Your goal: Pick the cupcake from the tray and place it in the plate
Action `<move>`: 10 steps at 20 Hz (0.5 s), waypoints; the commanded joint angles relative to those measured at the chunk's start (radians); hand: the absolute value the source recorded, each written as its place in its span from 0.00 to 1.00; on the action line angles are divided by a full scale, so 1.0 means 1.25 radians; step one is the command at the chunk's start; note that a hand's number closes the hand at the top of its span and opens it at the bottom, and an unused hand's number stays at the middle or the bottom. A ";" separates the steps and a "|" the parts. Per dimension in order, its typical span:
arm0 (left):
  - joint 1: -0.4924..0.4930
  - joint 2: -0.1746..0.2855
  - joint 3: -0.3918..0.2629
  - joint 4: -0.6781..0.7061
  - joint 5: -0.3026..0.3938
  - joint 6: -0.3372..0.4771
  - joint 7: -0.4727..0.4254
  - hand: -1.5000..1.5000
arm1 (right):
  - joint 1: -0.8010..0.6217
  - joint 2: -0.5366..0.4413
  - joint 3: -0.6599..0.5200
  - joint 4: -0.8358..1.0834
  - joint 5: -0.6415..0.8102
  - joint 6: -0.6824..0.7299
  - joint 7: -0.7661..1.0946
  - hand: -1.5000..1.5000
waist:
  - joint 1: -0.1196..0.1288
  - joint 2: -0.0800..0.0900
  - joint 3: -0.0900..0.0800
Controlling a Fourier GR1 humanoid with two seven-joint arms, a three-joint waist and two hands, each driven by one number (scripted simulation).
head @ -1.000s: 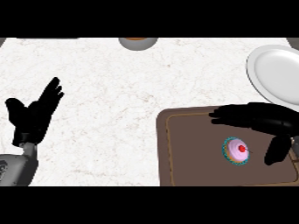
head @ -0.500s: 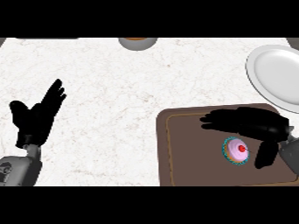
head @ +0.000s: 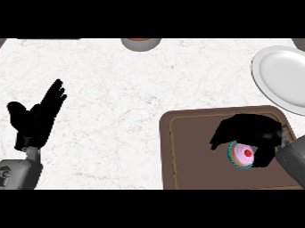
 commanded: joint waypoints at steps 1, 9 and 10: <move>0.054 -0.009 -0.003 -0.002 -0.004 -0.021 -0.044 0.50 | 0.038 0.022 0.049 -0.017 0.040 -0.008 -0.065 1.00 | 0.001 0.001 0.001; 0.026 -0.034 0.007 0.035 -0.023 -0.017 -0.043 0.50 | 0.102 0.023 0.015 -0.091 0.016 -0.005 -0.052 1.00 | -0.006 0.000 0.001; 0.028 -0.013 0.015 -0.006 -0.015 -0.020 -0.011 0.50 | 0.128 -0.027 -0.012 -0.084 -0.010 -0.026 -0.109 1.00 | -0.006 -0.001 0.001</move>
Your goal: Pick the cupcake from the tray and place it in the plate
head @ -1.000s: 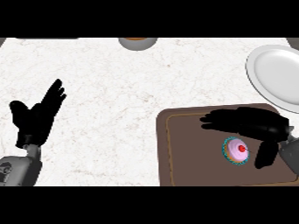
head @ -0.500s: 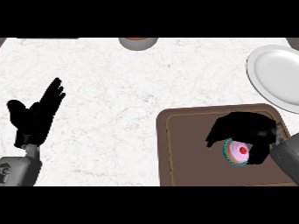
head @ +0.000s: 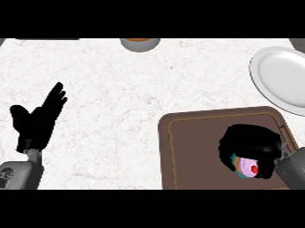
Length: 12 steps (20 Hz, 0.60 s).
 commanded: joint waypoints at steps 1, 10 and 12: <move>0.018 0.002 0.014 0.003 -0.006 -0.009 -0.016 0.50 | 0.031 0.005 -0.055 -0.033 -0.047 0.030 -0.039 1.00 | -0.002 0.004 0.007; -0.007 -0.003 0.003 -0.006 -0.008 0.000 0.008 0.50 | -0.082 0.262 -0.314 0.148 -0.034 -0.191 0.584 1.00 | 0.006 0.006 0.006; -0.008 -0.013 -0.001 0.002 -0.007 0.000 0.006 0.50 | -0.115 0.294 -0.334 0.104 0.000 -0.268 0.659 1.00 | -0.003 0.002 0.006</move>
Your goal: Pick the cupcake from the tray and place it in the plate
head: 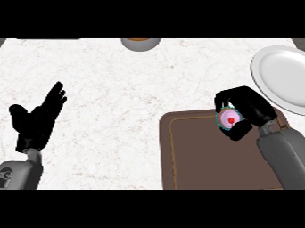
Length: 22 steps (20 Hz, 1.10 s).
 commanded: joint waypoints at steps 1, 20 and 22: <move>-0.019 -0.001 0.002 0.000 -0.003 0.008 0.017 0.50 | -0.060 0.097 -0.081 -0.001 0.053 -0.179 0.187 1.00 | 0.002 -0.001 0.002; 0.002 0.000 0.029 -0.020 -0.003 -0.026 0.019 0.50 | -0.162 0.005 -0.365 0.070 0.063 -0.402 0.306 1.00 | 0.001 0.000 0.001; 0.000 -0.026 -0.001 -0.056 -0.033 0.014 0.042 0.50 | -0.177 -0.048 -0.410 0.214 0.057 -0.436 0.237 1.00 | 0.009 0.003 0.002</move>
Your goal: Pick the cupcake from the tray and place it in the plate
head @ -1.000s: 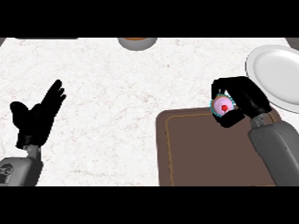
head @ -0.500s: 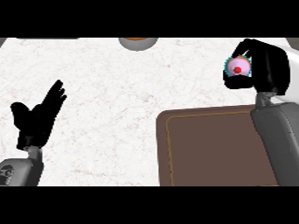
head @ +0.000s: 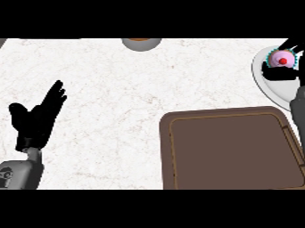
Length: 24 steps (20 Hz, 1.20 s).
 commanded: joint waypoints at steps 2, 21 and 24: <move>-0.020 -0.013 0.002 0.051 -0.015 -0.008 -0.034 0.50 | -0.077 -0.088 -0.088 0.196 -0.048 -0.025 -0.094 1.00 | 0.005 0.004 0.000; -0.033 -0.022 0.000 0.013 -0.018 -0.026 0.015 0.50 | -0.143 -0.249 -0.192 0.645 -0.150 0.096 -0.473 0.00 | 0.021 0.008 0.002; -0.013 -0.039 -0.001 0.025 -0.028 -0.009 -0.019 0.50 | -0.131 -0.250 -0.230 0.604 -0.198 0.076 -0.585 0.00 | 0.015 0.007 0.002</move>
